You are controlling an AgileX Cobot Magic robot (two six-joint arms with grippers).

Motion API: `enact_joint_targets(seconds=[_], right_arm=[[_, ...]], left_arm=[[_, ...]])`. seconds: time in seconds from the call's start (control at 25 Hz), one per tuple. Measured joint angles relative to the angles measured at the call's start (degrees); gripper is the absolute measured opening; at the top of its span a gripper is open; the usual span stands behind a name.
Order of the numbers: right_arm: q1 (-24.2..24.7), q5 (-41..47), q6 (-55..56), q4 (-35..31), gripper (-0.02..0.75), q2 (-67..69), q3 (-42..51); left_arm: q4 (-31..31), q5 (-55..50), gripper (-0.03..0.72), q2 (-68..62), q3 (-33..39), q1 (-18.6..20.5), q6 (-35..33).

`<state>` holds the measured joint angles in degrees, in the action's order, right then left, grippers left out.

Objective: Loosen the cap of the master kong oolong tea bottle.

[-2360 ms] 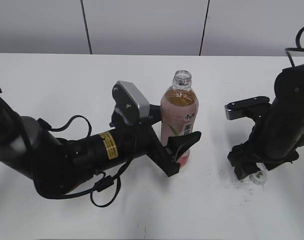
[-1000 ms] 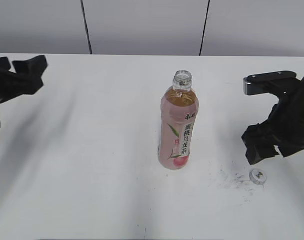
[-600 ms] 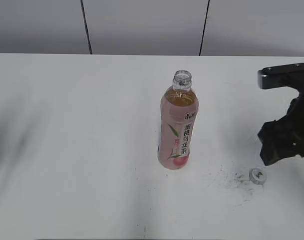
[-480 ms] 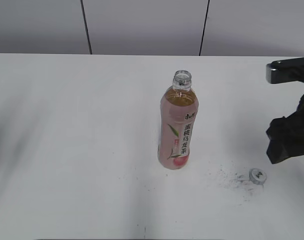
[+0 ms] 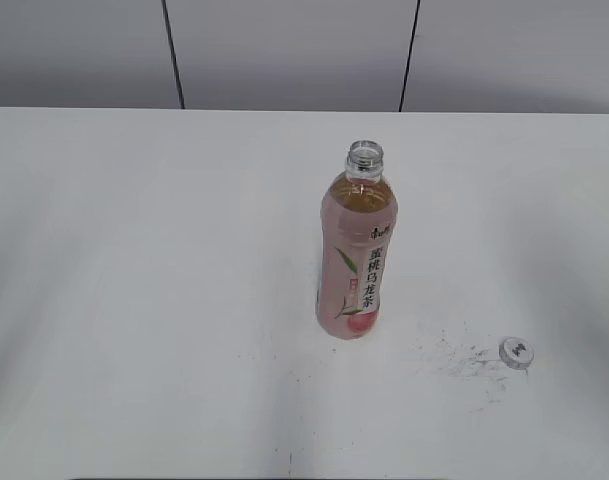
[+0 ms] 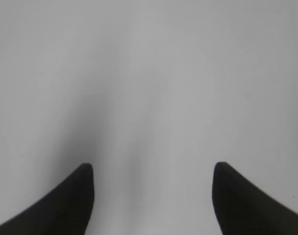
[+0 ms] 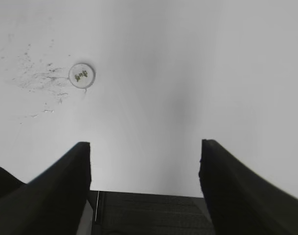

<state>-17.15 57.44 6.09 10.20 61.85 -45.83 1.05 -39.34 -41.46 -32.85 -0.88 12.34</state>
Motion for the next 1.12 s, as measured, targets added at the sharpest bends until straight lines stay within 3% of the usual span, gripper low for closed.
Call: enact_joint_targets(seconds=[0.24,0.44,0.8,1.12], right_arm=[[5.4,1.8,0.8,-0.5,0.522,-5.5,4.1],[5.4,2.3,0.7,-3.7,0.522,-12.6,8.3],[5.4,6.1,0.4,-3.8,0.522,-30.5,15.5],[5.5,5.8,-5.2,-4.2,0.522,-44.8,16.0]], left_arm=[[-1.0,-8.7,0.451,5.6,0.0,0.0,-4.2],[-2.8,-11.6,0.440,12.5,0.0,0.0,-5.7],[-2.5,-18.0,0.415,23.2,-0.1,-0.1,-6.9],[-0.6,-19.2,0.385,31.0,0.6,-0.2,-8.4]])
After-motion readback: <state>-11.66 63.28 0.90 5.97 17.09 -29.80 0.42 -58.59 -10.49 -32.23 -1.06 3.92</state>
